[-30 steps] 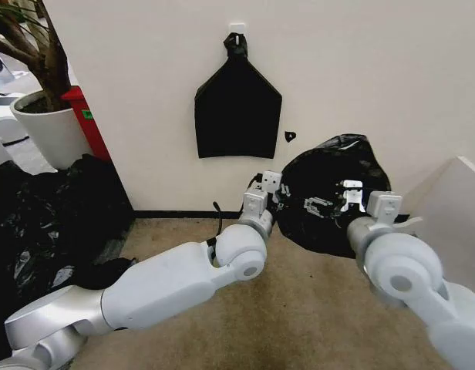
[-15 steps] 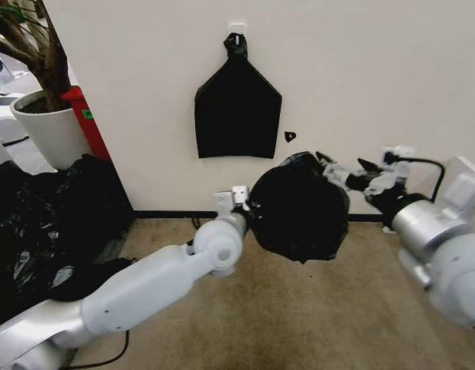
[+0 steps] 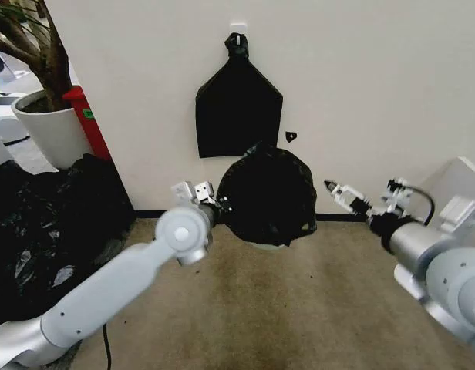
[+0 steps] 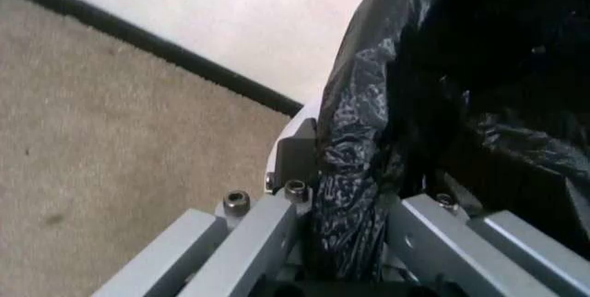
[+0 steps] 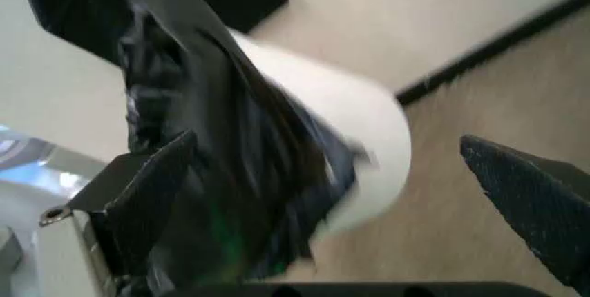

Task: Place the garbage bag over the trash bin.

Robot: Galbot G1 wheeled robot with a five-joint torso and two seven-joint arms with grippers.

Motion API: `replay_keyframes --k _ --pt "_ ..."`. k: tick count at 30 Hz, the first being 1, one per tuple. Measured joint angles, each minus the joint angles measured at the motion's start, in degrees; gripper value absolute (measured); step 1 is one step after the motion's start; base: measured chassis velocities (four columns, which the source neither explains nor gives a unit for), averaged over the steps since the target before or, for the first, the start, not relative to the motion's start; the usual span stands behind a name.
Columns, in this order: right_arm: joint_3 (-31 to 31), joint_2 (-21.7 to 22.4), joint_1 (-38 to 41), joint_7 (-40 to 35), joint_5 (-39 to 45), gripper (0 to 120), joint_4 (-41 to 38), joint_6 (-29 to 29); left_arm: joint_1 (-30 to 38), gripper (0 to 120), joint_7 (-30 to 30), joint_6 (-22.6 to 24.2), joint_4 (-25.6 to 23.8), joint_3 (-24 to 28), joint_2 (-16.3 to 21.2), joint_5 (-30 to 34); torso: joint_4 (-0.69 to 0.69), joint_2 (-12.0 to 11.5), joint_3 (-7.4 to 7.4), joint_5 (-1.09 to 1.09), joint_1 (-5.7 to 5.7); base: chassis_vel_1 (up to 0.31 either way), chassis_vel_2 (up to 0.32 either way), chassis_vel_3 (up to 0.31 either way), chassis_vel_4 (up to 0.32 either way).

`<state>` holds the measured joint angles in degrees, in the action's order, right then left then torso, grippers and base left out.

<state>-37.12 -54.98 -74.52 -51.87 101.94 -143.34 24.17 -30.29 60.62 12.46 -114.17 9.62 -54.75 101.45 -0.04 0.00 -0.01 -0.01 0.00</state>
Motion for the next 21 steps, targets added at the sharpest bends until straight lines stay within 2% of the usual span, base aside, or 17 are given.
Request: replay_keyframes --k 3,6,13,21 --pt "2.21 -2.89 -1.72 2.86 -1.59 100 0.02 -0.16 -0.94 0 2.03 -0.49 -0.32 -2.28 -0.01 3.51 0.05 0.00 0.00 0.00 0.00 0.000 0.000 0.000 0.000" --pt "3.92 -4.20 -1.92 3.83 -2.86 100 0.03 -0.61 -0.94 0 3.19 -0.94 -0.33 -2.98 -0.41 5.55 0.05 0.00 0.00 -0.01 0.00 0.000 0.000 0.000 0.000" --pt "8.08 -8.49 -4.13 8.21 -8.81 100 0.06 1.12 -0.59 0 6.09 -1.98 0.16 -5.21 -1.58 15.91 0.03 0.00 0.01 0.00 0.00 0.000 0.000 0.000 0.000" --pt "8.27 -9.17 -5.30 9.37 -14.15 100 0.08 2.29 -1.36 0 6.87 -2.07 1.58 -7.40 -2.32 22.46 0.04 0.00 0.01 0.01 0.00 0.000 0.000 0.000 0.000"
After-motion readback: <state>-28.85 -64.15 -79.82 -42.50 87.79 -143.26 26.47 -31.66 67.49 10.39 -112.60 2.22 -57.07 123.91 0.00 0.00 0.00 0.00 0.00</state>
